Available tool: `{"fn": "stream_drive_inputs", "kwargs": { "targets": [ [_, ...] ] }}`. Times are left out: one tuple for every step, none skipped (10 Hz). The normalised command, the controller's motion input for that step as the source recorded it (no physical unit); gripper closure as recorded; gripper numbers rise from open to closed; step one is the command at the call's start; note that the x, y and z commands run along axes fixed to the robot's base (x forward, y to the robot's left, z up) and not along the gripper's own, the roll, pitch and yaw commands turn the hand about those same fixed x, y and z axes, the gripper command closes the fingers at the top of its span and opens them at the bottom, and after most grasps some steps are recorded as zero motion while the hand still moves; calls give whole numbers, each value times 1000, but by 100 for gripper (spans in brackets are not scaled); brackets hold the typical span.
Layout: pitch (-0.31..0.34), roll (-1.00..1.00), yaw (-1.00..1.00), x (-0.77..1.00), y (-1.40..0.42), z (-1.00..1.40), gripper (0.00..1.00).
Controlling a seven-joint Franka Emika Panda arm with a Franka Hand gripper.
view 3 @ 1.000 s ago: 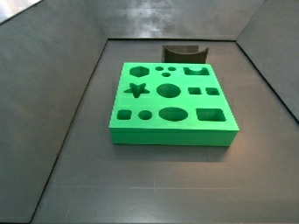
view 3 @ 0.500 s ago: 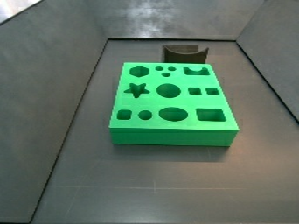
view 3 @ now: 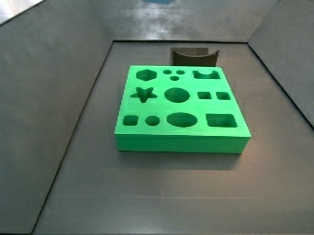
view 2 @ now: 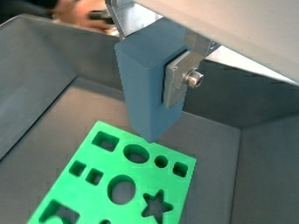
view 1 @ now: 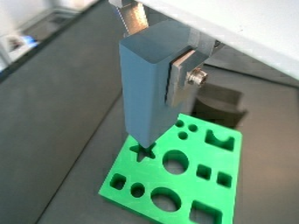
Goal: Pick up the rectangle object. Move up. Move to above the board. Insert the rectangle object.
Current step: Insert the rectangle object.
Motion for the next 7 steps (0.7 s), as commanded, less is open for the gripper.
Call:
{"fn": "stream_drive_inputs", "kwargs": {
  "targets": [
    [-141,0,-1000,0,3,-200,100],
    [-131,0,-1000,0,0,-211,100],
    [-127,0,-1000,0,0,-217,100],
    [-126,0,-1000,0,0,-226,100],
    [-117,0,-1000,0,0,-231,100],
    [-116,0,-1000,0,0,-231,100],
    [-91,41,-926,126,0,-303,100]
  ]
}}
